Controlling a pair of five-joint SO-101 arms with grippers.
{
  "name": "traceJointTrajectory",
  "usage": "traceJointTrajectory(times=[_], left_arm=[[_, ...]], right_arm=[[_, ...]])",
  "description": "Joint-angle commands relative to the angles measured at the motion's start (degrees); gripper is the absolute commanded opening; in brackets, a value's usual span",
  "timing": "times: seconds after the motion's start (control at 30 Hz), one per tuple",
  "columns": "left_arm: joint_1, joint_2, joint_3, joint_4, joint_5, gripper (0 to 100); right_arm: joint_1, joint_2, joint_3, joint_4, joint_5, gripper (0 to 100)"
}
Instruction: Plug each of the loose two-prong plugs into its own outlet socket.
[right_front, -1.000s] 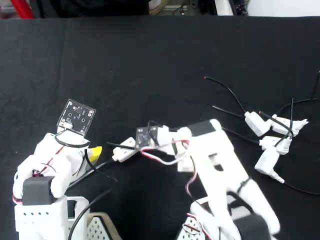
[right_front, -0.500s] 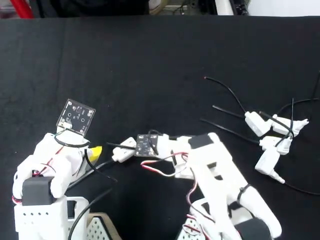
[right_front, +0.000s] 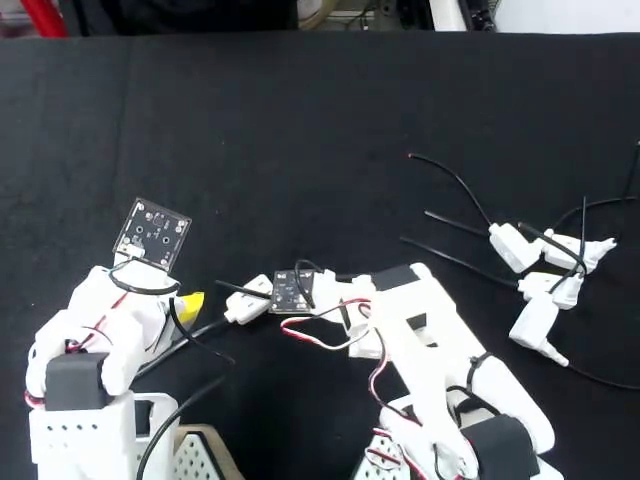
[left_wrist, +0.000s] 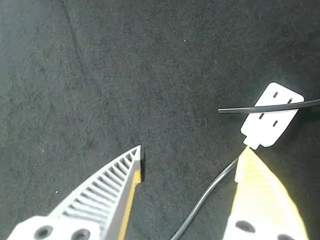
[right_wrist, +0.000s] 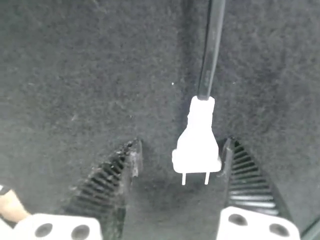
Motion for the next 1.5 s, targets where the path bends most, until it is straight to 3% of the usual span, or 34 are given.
traceJointTrajectory(times=[0.0, 0.2, 0.67, 0.87, 1.47], left_arm=[[0.57, -0.53, -0.57, 0.35, 0.18, 30], [0.57, -0.53, -0.57, 0.35, 0.09, 30], [0.57, -0.53, -0.57, 0.35, 0.09, 30], [0.22, -0.53, -0.57, 0.35, 0.00, 30], [0.22, -0.53, -0.57, 0.44, 0.00, 30]], right_arm=[[-0.26, 0.13, 0.40, -1.67, -0.62, 25.5], [-0.26, -0.04, 0.57, -4.57, -0.62, 17.5], [-0.18, -0.31, -12.26, 8.70, -2.02, 17.7], [-0.62, -0.31, -11.38, 11.16, -2.20, 17.5], [-0.70, -0.31, -2.42, 5.71, -1.93, 17.4]])
